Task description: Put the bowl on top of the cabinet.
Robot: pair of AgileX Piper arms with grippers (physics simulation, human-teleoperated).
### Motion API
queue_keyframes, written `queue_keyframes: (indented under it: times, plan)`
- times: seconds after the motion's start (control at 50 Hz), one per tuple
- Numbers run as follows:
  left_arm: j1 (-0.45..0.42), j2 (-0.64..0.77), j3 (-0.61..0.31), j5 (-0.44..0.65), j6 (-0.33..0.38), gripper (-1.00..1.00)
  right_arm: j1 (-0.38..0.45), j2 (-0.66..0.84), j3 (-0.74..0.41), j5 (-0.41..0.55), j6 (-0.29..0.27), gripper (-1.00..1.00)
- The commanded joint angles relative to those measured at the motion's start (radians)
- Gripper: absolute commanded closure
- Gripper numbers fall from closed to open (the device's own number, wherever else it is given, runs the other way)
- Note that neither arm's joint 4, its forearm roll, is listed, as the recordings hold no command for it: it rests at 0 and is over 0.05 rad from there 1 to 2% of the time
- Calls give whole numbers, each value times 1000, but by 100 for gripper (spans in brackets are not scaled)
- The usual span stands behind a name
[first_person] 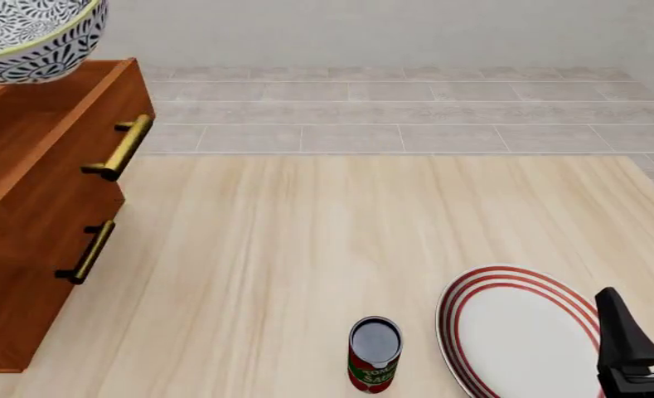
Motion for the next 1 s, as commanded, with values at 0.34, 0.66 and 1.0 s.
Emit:
queue_keyframes:
  times: [0.34, 0.66, 1.0]
  plan:
    - [170, 53, -126, 53, -15, 100, 13, 0, 4, 0, -18, -100]
    - [247, 77, -106, 46, -71, 100, 12, 0, -6, 10, -14, -100]
    - [295, 74, -72, 27, -115, 100, 13, 0, 1, 2, -16, -100]
